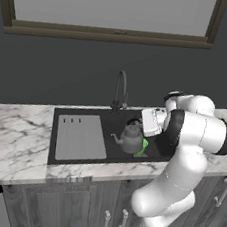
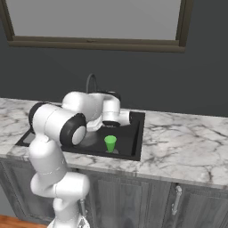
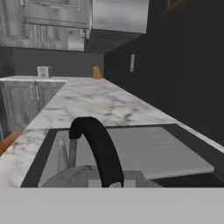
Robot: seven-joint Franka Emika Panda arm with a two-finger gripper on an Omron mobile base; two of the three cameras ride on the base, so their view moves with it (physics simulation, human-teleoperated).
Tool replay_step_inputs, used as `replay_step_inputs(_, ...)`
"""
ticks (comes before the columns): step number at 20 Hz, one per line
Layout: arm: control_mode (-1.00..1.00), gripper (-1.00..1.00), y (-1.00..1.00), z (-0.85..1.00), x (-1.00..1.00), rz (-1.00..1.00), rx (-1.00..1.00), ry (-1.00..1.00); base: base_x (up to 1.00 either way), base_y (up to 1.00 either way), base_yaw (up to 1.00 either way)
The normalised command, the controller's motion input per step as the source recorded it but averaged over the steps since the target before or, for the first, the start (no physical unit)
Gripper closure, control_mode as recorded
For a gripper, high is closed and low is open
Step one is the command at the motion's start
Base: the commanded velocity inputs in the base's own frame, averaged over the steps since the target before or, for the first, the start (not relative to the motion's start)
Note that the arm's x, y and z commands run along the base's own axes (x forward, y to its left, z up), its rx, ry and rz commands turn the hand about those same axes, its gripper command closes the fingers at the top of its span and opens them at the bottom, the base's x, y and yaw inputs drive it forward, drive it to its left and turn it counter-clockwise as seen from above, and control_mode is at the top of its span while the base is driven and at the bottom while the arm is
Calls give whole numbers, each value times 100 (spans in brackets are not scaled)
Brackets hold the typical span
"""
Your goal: Open the cabinet, pick the kettle from the cabinet, and place it in the sink.
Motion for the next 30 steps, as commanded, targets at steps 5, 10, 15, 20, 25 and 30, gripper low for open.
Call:
replay_step_inputs(5, -100, 100, 0, -26, 14, 3, -3, 0, 0, 0, 0)
replay_step_inputs(10, -100, 100, 0, -27, 10, 4, -3, 0, 0, 0, 0)
replay_step_inputs(15, -100, 100, 5, -23, 17, 4, 0, -3, 0, 0, 0)
replay_step_inputs(20, -100, 100, 7, -24, 17, 2, 0, -3, 0, 0, 0)
replay_step_inputs(25, -100, 100, 9, -22, 13, 0, 0, -4, 0, 0, 0)
replay_step_inputs(30, -100, 100, 10, -20, 5, 0, 0, -5, 0, 0, 0)
